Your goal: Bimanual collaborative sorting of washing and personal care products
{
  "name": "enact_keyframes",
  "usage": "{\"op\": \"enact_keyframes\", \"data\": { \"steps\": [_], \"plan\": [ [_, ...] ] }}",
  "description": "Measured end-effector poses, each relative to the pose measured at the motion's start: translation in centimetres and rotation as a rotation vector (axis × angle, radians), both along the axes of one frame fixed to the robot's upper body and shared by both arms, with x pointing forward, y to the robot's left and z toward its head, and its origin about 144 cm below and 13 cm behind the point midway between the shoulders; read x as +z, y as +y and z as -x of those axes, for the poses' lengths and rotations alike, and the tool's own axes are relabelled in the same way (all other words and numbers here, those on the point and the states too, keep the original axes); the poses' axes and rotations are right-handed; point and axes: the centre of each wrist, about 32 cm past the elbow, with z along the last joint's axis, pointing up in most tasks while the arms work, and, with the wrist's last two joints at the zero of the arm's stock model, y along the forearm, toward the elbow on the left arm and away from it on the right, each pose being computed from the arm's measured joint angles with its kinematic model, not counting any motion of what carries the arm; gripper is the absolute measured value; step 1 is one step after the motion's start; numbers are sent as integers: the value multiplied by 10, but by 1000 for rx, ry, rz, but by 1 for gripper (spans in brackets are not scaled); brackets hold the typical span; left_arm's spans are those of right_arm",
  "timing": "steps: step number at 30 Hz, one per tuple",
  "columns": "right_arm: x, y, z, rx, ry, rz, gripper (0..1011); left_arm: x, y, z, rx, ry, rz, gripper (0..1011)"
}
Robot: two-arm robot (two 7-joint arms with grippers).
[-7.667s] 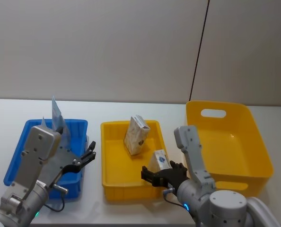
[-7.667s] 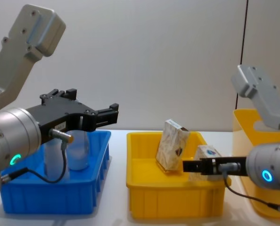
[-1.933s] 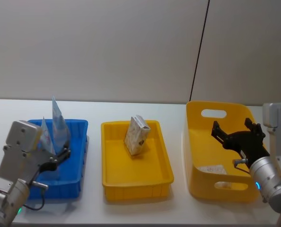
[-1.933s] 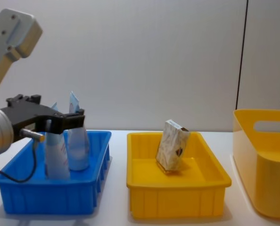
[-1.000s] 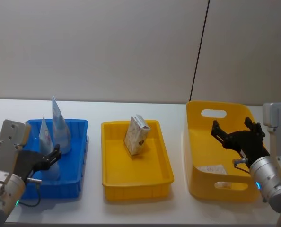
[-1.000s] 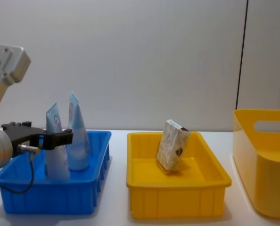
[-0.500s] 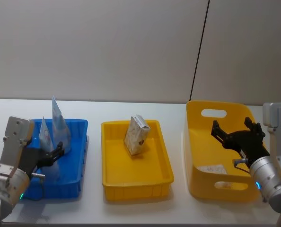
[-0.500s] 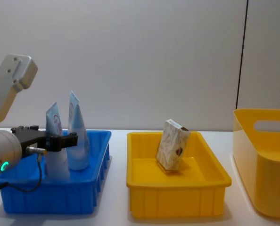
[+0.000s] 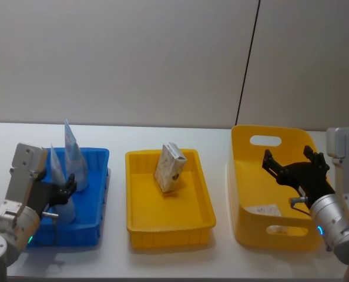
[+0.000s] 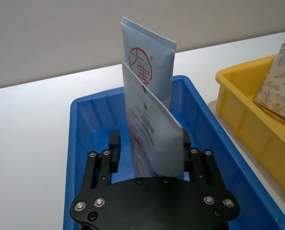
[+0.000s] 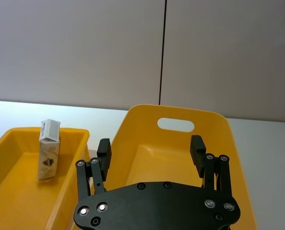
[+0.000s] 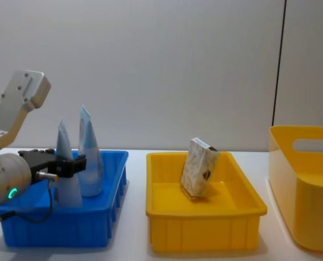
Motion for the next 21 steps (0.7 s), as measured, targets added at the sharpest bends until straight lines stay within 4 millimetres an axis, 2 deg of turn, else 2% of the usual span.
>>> {"op": "enact_keyframes", "data": {
  "steps": [1,3,8,9,12,21],
  "plan": [
    [0,0,0,0,0,0,1004,0,0,0,0,0,0,681],
    [0,0,0,0,0,0,1004,0,-1,-1,2,1,-1,647],
    [0,0,0,0,0,0,1004,-1,-2,-4,5,2,-4,475],
    [0,0,0,0,0,0,1004,-1,-2,-4,6,2,-4,414],
    [0,0,0,0,0,0,1004,-1,-2,-5,7,1,-6,341],
    [0,0,0,0,0,0,1004,1,0,-6,9,-18,-13,276]
  ]
}}
